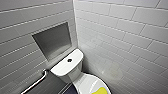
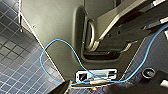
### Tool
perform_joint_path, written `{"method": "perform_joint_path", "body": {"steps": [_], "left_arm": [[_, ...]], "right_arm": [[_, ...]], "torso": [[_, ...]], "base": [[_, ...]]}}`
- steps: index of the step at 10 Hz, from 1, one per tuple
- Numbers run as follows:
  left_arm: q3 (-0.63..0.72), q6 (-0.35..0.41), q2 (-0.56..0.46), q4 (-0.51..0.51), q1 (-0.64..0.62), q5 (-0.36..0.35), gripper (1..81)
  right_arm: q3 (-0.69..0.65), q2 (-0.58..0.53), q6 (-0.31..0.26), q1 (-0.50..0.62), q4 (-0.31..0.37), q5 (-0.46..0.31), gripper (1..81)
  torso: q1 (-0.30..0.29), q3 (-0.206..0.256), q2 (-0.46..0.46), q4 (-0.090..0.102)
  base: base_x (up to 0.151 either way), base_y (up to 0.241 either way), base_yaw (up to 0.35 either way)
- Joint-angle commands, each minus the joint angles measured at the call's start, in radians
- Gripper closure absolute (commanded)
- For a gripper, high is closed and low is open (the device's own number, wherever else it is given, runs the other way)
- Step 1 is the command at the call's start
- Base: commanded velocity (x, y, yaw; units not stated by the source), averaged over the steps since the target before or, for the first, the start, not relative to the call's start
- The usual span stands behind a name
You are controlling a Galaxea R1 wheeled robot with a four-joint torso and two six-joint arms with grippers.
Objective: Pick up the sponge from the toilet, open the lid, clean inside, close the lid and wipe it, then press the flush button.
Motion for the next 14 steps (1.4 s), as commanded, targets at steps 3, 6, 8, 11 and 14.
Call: {"method": "perform_joint_path", "body": {"steps": [3,6,8,11,14], "left_arm": [[0.004,-0.003,0.0,0.0,0.017,0.07,1.0],[0.004,-0.007,0.0,-0.001,0.017,0.07,1.0],[0.004,-0.009,0.0,-0.001,0.017,0.07,1.0],[0.004,-0.009,0.001,-0.001,0.017,0.068,1.0],[0.004,-0.009,0.004,-0.001,0.015,0.068,1.0]], "right_arm": [[-0.009,0.05,0.002,0.16,0.008,-0.133,1.0],[-0.067,0.157,0.043,0.218,0.005,-0.164,1.0],[-0.171,0.247,0.149,0.25,0.008,-0.172,1.0],[-0.239,0.33,0.231,0.295,0.008,-0.175,1.0],[-0.322,0.389,0.318,0.295,0.013,-0.173,1.0]], "torso": [[0.103,-0.054,-0.159,0.0],[0.163,-0.074,-0.254,0.0],[0.213,-0.074,-0.333,0.0],[0.217,-0.074,-0.342,0.0],[0.238,-0.074,-0.375,0.0]], "base": [[0.0,0.0,0.0],[0.0,0.0,0.0],[0.0,0.0,0.0],[0.0,0.0,0.0],[0.0,0.0,0.0]]}}
